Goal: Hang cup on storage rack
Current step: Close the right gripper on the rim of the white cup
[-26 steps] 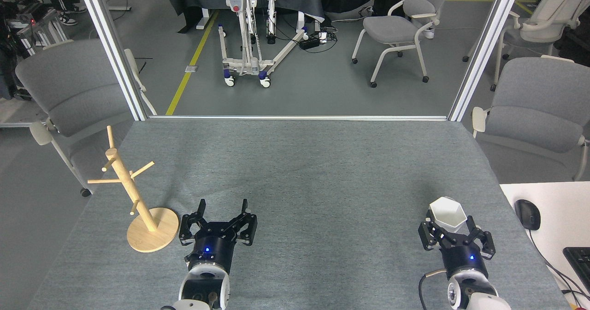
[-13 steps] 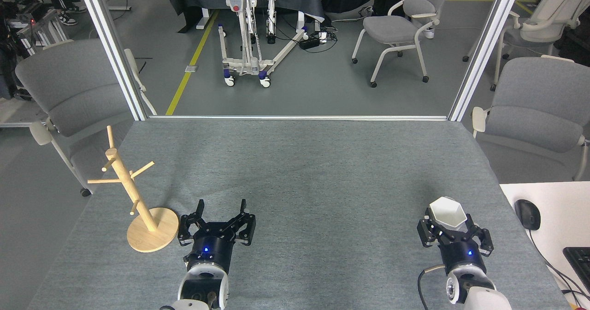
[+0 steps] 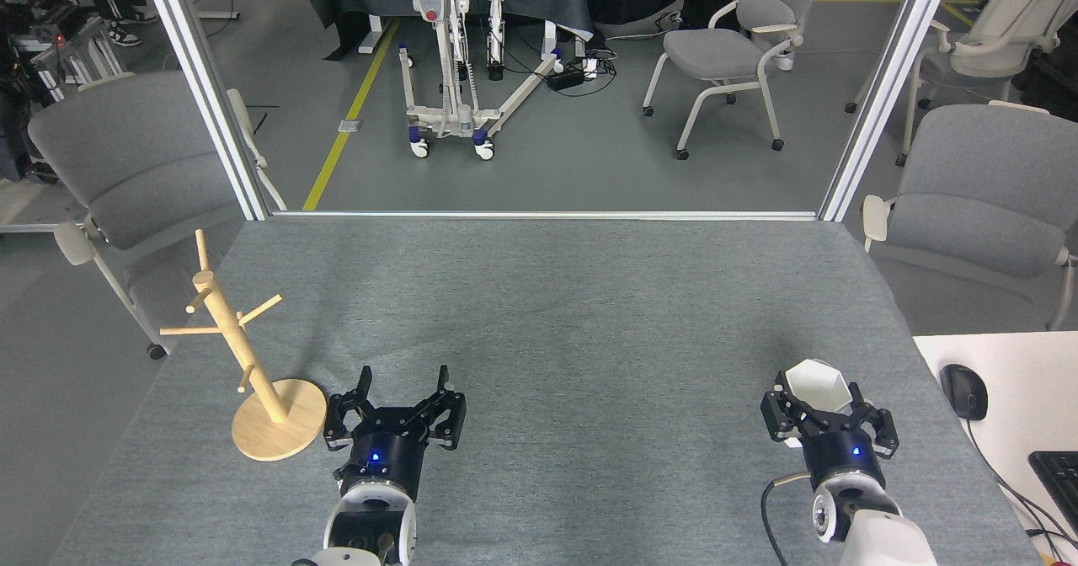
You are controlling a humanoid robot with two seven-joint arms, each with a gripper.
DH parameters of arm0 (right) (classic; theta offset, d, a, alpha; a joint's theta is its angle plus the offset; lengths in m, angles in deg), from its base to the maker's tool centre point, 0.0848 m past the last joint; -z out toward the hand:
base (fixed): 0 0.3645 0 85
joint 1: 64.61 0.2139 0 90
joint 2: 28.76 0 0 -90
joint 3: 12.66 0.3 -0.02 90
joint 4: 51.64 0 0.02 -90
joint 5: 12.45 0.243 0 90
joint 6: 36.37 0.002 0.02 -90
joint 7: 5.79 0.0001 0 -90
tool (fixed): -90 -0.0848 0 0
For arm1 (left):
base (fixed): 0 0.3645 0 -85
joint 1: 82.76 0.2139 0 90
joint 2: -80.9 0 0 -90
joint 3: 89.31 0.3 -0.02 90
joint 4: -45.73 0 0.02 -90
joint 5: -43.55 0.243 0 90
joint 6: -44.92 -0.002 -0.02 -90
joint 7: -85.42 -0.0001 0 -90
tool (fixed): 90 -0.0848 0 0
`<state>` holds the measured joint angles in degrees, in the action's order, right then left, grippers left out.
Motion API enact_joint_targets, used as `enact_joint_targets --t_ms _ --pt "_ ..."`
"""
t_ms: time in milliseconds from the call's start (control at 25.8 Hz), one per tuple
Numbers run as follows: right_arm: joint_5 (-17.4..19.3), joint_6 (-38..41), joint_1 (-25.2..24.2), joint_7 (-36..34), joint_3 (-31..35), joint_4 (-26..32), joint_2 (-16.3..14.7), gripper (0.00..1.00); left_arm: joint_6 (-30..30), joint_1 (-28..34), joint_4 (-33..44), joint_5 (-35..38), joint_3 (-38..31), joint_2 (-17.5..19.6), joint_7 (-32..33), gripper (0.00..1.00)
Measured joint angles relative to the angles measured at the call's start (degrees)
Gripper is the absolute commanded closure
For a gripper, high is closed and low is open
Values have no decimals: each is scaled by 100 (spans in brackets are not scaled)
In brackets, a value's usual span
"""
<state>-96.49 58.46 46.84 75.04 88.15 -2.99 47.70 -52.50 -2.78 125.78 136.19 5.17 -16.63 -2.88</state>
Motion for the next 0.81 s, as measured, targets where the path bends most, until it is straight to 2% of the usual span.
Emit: enact_joint_targets --t_ms 620,814 --pt "-10 -38 178 -1 -72 -296 -77 2 5 12 -3 -1 10 2 -7 1" --pt "-11 -226 183 31 -163 -302 -75 12 5 17 -2 -1 23 -2 -9 1"
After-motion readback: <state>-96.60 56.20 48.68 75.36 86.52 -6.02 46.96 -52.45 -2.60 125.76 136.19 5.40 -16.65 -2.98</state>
